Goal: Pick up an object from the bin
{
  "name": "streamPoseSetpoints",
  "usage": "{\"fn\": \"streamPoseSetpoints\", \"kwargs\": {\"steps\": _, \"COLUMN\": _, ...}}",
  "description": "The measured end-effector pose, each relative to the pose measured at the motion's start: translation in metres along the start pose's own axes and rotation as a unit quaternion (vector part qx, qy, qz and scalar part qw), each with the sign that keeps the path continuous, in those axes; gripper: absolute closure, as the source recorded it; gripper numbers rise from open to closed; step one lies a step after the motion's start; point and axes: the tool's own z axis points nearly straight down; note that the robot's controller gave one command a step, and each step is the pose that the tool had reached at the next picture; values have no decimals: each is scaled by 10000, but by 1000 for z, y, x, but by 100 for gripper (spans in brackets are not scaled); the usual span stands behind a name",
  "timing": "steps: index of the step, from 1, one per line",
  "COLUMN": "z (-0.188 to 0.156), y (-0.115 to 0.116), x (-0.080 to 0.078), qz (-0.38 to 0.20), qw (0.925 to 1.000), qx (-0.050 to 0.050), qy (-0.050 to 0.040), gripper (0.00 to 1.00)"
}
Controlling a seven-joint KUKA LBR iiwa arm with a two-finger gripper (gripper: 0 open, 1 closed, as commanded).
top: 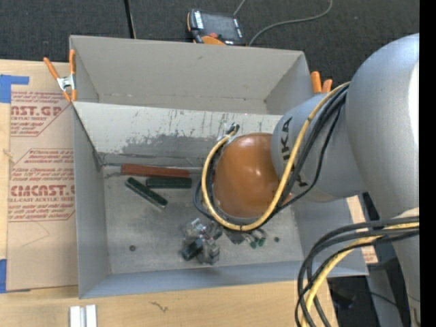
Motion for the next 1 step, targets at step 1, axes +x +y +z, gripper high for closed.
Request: {"fn": "streamPoseSetpoints", "kwargs": {"steps": 1, "z": -145, "y": -18, "x": -8, "qz": -201, "qw": 9998, "qx": 25, "qy": -34, "gripper": 100}}
